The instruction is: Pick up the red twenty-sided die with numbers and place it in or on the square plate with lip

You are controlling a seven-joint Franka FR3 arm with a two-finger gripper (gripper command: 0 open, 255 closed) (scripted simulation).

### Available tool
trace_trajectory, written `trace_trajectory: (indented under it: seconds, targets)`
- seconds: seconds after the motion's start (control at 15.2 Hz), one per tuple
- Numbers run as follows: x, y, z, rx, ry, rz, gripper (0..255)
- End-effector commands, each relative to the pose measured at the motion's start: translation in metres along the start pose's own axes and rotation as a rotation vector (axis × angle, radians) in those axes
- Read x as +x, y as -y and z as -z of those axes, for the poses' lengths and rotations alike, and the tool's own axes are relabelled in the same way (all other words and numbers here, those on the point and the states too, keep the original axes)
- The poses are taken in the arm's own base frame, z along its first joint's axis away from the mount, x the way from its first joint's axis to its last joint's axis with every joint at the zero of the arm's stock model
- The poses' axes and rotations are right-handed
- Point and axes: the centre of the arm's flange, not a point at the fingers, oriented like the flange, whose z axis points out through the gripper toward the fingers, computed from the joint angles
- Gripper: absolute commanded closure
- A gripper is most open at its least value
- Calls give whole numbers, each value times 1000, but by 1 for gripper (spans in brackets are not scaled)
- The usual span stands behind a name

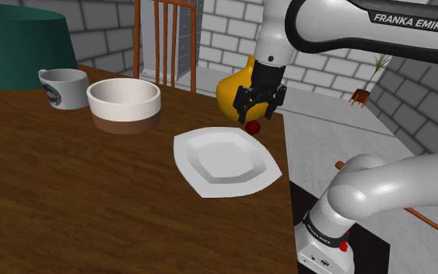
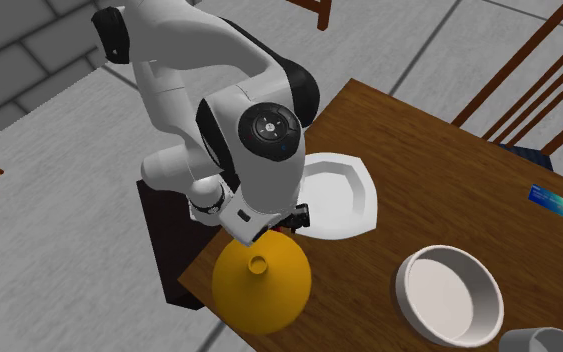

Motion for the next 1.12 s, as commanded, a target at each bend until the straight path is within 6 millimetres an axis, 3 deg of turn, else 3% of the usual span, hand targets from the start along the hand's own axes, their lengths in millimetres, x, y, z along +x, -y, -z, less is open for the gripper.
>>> trace_trajectory:
  seconds: [0.0, 0.2, 0.66, 0.73, 1.06]
  targets:
    - [2, 2, -16, -4, 10, -3, 0]
    - [2, 2, -29, -4, 10, -3, 0]
    - [2, 2, -29, -4, 10, -3, 0]
    - [-1, 1, -28, -4, 10, -3, 255]
    - [-7, 0, -22, -4, 10, -2, 255]
